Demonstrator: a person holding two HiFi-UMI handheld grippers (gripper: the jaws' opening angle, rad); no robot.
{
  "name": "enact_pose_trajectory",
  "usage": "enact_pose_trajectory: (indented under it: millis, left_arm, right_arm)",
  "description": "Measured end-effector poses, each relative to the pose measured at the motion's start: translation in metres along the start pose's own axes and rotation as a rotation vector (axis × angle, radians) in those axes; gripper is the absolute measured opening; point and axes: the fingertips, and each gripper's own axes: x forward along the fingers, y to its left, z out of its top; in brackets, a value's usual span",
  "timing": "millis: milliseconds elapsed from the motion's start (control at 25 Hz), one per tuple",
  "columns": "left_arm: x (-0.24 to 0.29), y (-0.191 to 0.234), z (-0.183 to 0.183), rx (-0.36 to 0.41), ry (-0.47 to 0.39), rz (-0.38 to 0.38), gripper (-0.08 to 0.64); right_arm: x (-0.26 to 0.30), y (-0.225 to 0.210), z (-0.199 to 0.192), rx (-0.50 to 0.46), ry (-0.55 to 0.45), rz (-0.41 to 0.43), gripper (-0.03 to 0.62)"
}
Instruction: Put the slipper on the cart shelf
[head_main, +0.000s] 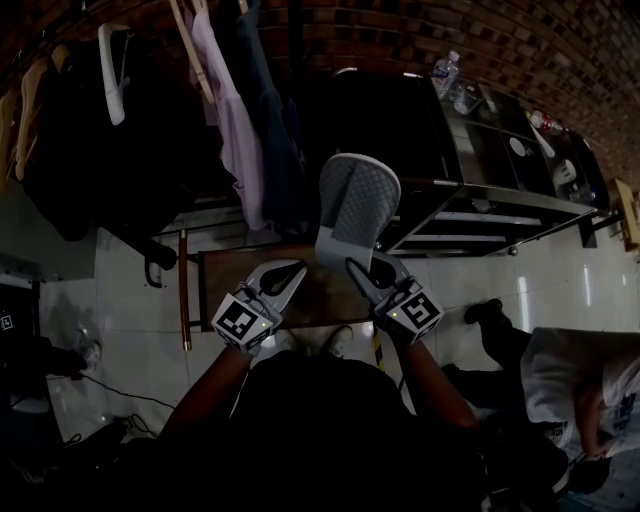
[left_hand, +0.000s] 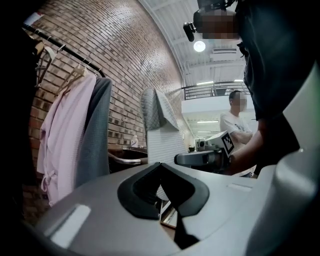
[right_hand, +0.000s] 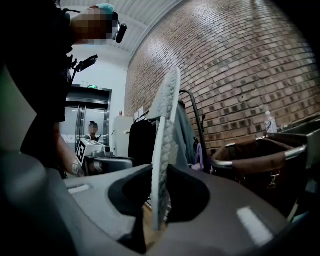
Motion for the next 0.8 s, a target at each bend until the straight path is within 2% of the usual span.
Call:
enact_pose_trajectory:
  millis: [240,640,800]
  left_arm:
    - [-0.001,-0.001,-0.004,0.022,-0.013,-0.020,0.003]
    - [-0.012,0.005,-0.001,0.011,-0.016,-0.022,0.003]
    - [-0.018,0.011,-0.005,0.038,-0.030,-0.030,0.003]
  right_arm:
    - [0.000,0.001,-0.002,0.001,0.004,-0.019,0.066]
    - [0.009,0.010,-0.005,0.001,0.012,-0.028,0.066]
    - [0.015,0.013,-0.010,-0.010,0.017,-0.028,0.066]
